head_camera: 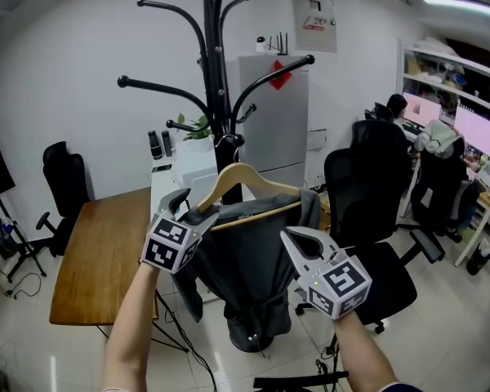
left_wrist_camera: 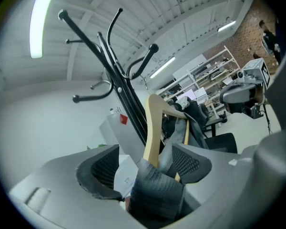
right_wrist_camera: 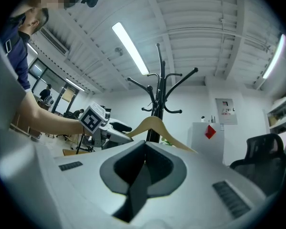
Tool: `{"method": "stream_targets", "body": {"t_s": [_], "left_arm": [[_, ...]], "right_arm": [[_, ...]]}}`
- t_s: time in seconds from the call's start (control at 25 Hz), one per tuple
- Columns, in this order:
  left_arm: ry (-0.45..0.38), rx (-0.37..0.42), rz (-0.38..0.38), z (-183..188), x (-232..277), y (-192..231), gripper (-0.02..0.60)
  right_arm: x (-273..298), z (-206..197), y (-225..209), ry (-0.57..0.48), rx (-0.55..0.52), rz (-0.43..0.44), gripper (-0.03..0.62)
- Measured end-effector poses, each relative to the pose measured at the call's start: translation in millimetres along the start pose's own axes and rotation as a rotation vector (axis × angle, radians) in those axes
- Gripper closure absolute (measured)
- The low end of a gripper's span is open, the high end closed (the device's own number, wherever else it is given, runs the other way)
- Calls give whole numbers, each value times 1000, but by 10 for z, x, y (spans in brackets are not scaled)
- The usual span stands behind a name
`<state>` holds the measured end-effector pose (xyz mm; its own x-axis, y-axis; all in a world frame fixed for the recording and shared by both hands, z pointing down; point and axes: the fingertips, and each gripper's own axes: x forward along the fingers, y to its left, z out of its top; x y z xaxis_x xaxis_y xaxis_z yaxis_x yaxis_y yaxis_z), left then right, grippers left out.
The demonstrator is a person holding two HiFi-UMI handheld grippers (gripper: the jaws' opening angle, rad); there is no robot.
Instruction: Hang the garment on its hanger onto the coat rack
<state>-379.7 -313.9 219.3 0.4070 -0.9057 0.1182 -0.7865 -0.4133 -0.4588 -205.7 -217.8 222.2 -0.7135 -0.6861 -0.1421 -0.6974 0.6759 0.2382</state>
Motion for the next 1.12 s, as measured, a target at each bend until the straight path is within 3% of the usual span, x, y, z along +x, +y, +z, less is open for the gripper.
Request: {"method": "stream_targets", "body": {"t_s": [0.08, 0.2, 0.32, 0.36, 0.4, 0.56, 0.64, 0.8, 1.12], "left_arm": [[-66, -1, 59, 152, -177, 24, 225], [-145, -11, 91, 404, -455, -151, 233], [-169, -34, 135, 434, -612, -476, 398], [-160, -62, 151, 360, -619, -577, 513], [-142, -112, 145, 251, -601, -697, 574], [-63, -428, 3, -224, -512, -1321, 572], [-48, -508, -32, -337, -531, -1584, 572], [-23, -549, -47, -424, -561, -1860, 572], [-14, -588, -49, -392, -541, -1968, 572]], "right_arm": [[-15, -19, 16, 5, 7, 4, 592], [-67, -37, 25, 12, 19, 8, 592], [-126, -75, 25, 20, 36, 7, 592], [-142, -110, 20, 27, 43, 8, 592], [-160, -159, 17, 37, 50, 10, 592], [-276, -429, 72, 87, 108, 25, 592], [-344, -560, 127, 102, 154, 33, 592], [-458, -774, 221, 126, 231, 49, 592], [-573, -833, 255, 146, 235, 60, 592]]}}
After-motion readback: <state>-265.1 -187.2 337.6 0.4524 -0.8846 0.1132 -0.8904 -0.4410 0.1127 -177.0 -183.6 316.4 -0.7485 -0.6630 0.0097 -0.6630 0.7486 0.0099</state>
